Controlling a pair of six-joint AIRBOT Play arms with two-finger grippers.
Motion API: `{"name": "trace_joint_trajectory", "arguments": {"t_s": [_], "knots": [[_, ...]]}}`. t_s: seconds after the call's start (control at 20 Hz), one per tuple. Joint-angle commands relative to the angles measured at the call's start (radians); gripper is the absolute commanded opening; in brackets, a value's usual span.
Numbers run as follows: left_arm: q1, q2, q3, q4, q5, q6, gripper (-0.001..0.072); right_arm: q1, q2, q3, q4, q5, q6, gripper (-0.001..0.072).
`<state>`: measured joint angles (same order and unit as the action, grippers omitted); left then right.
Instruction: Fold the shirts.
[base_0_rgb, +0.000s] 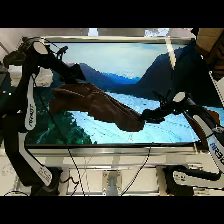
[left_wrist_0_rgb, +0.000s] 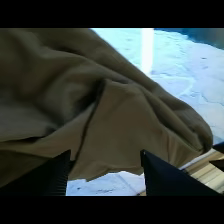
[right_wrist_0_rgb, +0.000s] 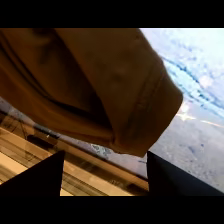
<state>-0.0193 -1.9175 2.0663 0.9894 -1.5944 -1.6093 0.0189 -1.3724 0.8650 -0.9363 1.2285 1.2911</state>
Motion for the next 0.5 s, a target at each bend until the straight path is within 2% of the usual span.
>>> {"name": "trace_joint_trajectory", "arguments": {"t_s": [0.0, 0.35, 0.45], "knots": [[0.032, 0.0, 0.001, 0.069, -0.024, 0.021, 0.0509, 0.013, 0.0, -0.04, 0.025, -0.008, 0.022, 0.0557], [0.032, 0.0, 0.001, 0.119, -0.05, 0.04, 0.0509, 0.014, 0.0, -0.05, -0.046, -0.046, 0.1, 0.0555], [0.032, 0.0, 0.001, 0.119, -0.049, 0.043, 0.0509, 0.014, 0.0, -0.071, -0.024, -0.055, 0.1, 0.0555]]}}
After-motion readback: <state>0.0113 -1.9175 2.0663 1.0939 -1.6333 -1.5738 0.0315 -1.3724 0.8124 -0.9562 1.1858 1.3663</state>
